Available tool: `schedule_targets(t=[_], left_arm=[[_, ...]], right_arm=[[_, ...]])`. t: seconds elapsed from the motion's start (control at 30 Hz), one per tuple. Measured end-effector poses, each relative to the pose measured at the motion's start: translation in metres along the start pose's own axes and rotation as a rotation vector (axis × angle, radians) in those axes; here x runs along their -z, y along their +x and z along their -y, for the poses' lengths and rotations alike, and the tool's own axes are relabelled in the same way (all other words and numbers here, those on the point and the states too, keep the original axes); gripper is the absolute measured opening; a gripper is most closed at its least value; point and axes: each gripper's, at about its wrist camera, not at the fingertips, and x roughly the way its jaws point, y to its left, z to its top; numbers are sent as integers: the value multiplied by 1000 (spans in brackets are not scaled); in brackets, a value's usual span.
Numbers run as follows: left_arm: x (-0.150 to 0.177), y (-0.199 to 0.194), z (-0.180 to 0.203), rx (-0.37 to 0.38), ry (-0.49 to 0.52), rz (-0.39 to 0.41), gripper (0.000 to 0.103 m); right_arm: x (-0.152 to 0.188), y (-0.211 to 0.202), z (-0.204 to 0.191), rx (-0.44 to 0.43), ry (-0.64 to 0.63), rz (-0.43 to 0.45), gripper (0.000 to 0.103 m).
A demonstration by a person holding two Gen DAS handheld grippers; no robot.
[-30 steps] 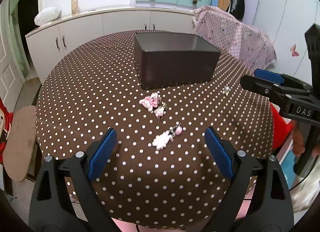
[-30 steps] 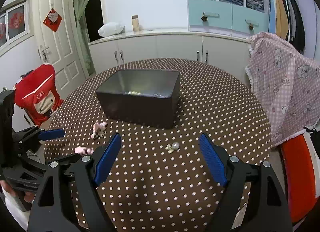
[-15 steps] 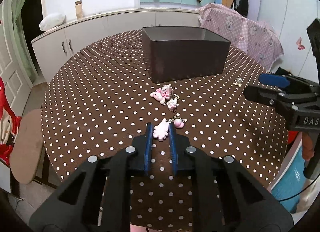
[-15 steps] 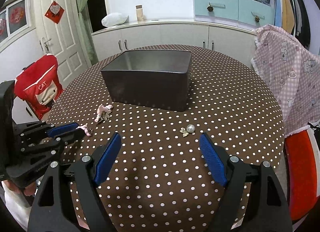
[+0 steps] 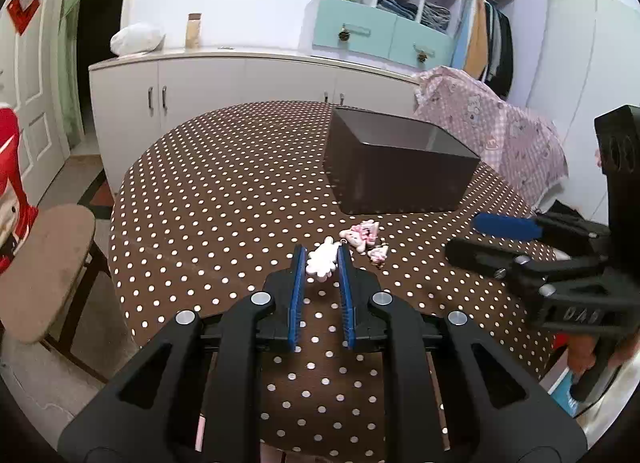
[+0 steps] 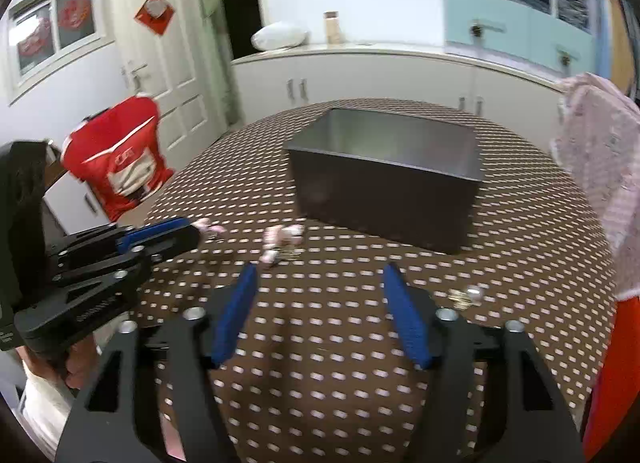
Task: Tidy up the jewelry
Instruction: 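Grasp the white charm with the left tool while the right tool grasps a pink charm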
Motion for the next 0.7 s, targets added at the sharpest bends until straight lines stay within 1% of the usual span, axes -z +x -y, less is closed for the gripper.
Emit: schedule_targets(t=[0.17, 0.27, 0.37, 0.43, 0.47, 0.53, 0.7], left_arm=[[4, 1, -11, -9, -41, 14, 17], [3, 2, -16, -24, -55, 16, 17], [4, 2, -20, -15, -68, 20, 17], [4, 2, -21, -24, -65, 26, 17], [4, 1, -20, -32, -62, 30, 17], [5, 1, -20, -39, -56, 37, 17], [3, 2, -15, -23, -56, 47, 17]], right_arm=[[-7, 19, -16, -9, -43, -27, 35], [-11, 32, -22, 26, -58, -48, 31], [-10, 47, -26, 36, -65, -85, 18], [-7, 50, -30, 53, -89, -86, 9], [-7, 49, -32, 56, -100, -83, 8], [-6, 47, -32, 53, -104, -77, 8], [-3, 38, -25, 50, -80, -64, 8]])
